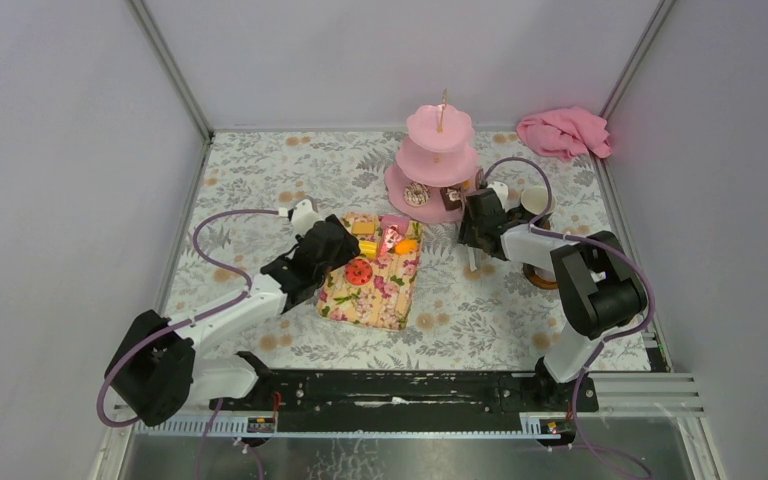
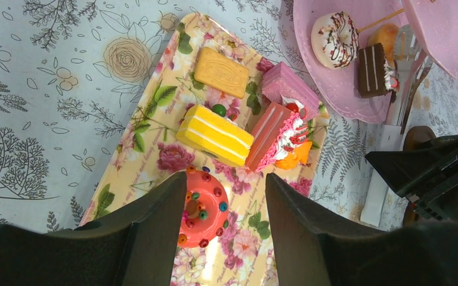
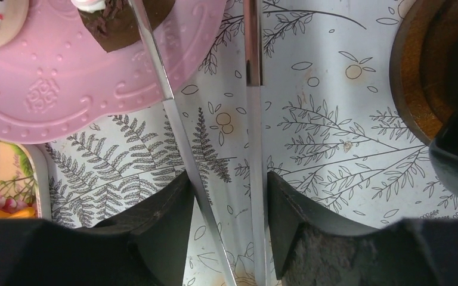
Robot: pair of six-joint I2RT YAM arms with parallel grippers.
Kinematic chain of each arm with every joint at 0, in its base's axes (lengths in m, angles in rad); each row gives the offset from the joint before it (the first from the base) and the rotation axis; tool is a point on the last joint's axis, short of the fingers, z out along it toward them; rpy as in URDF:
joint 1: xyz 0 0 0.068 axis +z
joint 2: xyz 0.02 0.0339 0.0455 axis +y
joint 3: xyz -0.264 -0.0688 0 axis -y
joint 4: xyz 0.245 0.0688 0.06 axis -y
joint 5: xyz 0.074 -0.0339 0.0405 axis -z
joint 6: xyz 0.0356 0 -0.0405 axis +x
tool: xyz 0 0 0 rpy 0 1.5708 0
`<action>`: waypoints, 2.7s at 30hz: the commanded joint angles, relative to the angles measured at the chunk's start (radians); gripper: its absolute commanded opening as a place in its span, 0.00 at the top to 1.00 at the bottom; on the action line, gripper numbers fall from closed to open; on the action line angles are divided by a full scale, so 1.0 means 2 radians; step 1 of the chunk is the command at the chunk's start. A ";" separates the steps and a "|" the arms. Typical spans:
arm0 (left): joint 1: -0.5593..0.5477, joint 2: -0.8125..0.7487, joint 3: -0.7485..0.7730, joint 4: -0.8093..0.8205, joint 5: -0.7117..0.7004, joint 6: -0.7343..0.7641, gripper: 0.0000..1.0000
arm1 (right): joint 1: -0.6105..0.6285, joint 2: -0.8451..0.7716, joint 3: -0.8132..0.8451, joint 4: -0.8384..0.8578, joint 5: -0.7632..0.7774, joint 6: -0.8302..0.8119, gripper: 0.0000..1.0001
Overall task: Serve the afternoon tea
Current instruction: Pick up the clamp from the center of the board.
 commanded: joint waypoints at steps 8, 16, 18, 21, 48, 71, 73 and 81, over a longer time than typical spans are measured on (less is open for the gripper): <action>0.001 0.002 0.008 0.026 -0.001 0.007 0.41 | -0.005 -0.024 -0.018 0.035 0.006 -0.007 0.52; 0.001 0.000 0.010 0.025 0.003 0.006 0.41 | -0.005 -0.063 -0.031 0.043 0.008 -0.013 0.51; 0.001 -0.002 0.010 0.023 0.004 0.005 0.41 | -0.005 -0.069 -0.032 0.045 0.006 -0.015 0.51; 0.001 -0.005 0.011 0.021 0.003 0.005 0.41 | -0.005 -0.072 -0.031 0.044 0.005 -0.016 0.51; 0.001 -0.018 0.017 0.005 -0.001 0.004 0.41 | -0.004 -0.149 -0.068 0.054 0.021 -0.020 0.57; 0.001 -0.014 0.021 0.009 -0.002 0.006 0.41 | 0.014 -0.233 -0.101 0.056 0.039 -0.032 0.60; 0.001 -0.014 0.022 0.009 -0.002 0.005 0.41 | 0.022 -0.239 -0.100 0.048 0.043 -0.034 0.60; 0.001 -0.020 0.021 0.006 0.000 0.006 0.41 | 0.071 -0.277 -0.118 0.005 0.081 -0.033 0.60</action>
